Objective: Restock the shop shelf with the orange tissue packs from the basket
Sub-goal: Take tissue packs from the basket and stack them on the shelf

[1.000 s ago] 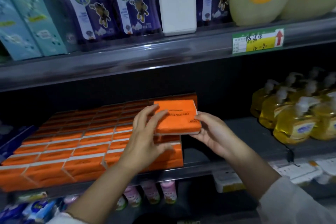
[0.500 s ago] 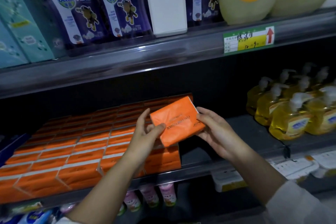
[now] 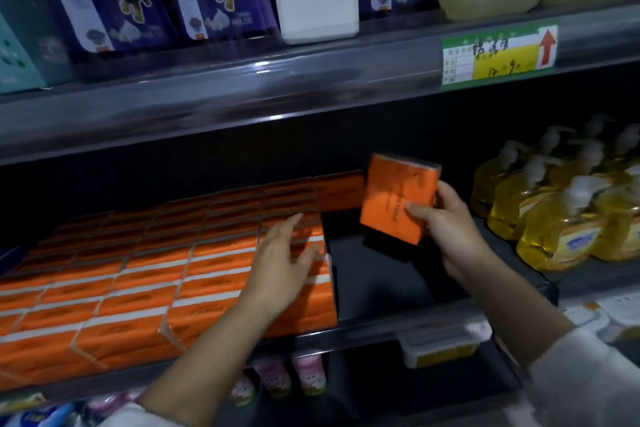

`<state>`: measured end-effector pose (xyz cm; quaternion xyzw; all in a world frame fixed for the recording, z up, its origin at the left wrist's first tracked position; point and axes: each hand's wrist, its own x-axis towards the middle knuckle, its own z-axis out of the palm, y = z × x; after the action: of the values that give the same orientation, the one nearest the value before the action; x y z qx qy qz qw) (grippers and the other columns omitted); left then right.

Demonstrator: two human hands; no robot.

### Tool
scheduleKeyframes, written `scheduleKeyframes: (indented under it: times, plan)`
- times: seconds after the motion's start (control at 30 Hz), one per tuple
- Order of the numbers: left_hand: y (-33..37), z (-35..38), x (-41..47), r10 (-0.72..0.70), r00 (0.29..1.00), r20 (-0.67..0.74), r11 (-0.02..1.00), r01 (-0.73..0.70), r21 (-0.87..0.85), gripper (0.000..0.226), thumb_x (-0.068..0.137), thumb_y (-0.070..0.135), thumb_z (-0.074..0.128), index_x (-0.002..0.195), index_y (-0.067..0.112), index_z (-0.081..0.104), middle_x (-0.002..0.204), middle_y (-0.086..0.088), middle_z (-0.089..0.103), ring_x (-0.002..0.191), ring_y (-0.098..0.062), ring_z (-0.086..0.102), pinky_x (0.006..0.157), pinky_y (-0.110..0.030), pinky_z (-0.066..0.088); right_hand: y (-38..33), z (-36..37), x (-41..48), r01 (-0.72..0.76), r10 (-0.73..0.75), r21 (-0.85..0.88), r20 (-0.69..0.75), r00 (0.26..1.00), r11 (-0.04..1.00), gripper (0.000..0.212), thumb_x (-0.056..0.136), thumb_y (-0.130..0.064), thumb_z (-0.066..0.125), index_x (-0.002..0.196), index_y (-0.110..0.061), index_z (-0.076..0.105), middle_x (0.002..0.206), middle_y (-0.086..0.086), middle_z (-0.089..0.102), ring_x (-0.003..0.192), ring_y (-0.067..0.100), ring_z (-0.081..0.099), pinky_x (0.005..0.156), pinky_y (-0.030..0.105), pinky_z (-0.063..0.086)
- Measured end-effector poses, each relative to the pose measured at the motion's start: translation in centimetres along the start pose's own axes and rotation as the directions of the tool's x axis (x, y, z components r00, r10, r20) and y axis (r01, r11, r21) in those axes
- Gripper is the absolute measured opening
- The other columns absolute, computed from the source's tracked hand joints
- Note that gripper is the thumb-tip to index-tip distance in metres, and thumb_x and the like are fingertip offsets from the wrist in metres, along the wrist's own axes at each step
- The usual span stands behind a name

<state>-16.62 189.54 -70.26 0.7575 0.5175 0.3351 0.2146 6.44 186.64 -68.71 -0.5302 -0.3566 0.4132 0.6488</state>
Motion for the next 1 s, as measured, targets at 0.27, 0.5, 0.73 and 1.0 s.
scheduleKeyframes:
  times: [0.27,0.5,0.73,1.0]
  plan:
    - [-3.7,1.8,3.0,-0.022,0.999,0.025,0.936,0.012,0.351,0.040,0.096,0.026,0.049,0.131,0.006,0.053,0.129,-0.013,0.056,0.122,-0.028,0.047,0.106,-0.031,0.031,3.9,2.3,7.7,0.198,-0.085,-0.906,0.179,0.980,0.374,0.057,0.083,-0.009,0.056,0.135,-0.020,0.036,0.127,0.015,0.053,0.117,0.033,0.050,0.099,0.042,0.041]
    - [-4.8,2.5,3.1,0.015,1.000,-0.013,0.923,-0.009,0.386,0.047,0.096,0.037,0.038,0.129,0.010,0.056,0.129,-0.008,0.058,0.121,-0.024,0.049,0.106,-0.031,0.032,5.7,6.4,12.9,0.272,-0.005,-0.945,0.276,0.961,0.180,0.042,0.091,-0.016,0.044,0.133,-0.021,0.043,0.132,0.015,0.048,0.121,0.035,0.046,0.101,0.042,0.041]
    - [-4.9,2.7,3.4,0.001,1.000,-0.009,0.922,0.003,0.387,0.044,0.099,0.036,0.039,0.137,0.017,0.047,0.140,-0.002,0.047,0.132,-0.017,0.037,0.112,-0.025,0.020,7.3,8.5,15.6,0.394,-0.152,-0.888,0.367,0.918,0.238,0.040,0.088,-0.025,0.043,0.125,-0.020,0.056,0.132,0.015,0.038,0.120,0.036,0.035,0.106,0.034,0.029]
    - [-5.1,2.7,3.5,-0.002,1.000,0.007,0.920,-0.001,0.391,0.044,0.099,0.037,0.037,0.137,0.018,0.047,0.140,-0.001,0.047,0.131,-0.016,0.037,0.111,-0.023,0.019,8.3,9.0,15.0,0.288,-0.269,-0.955,0.262,0.927,0.065,0.044,0.091,-0.014,0.045,0.133,-0.025,0.050,0.140,0.008,0.043,0.126,0.031,0.038,0.106,0.046,0.027]
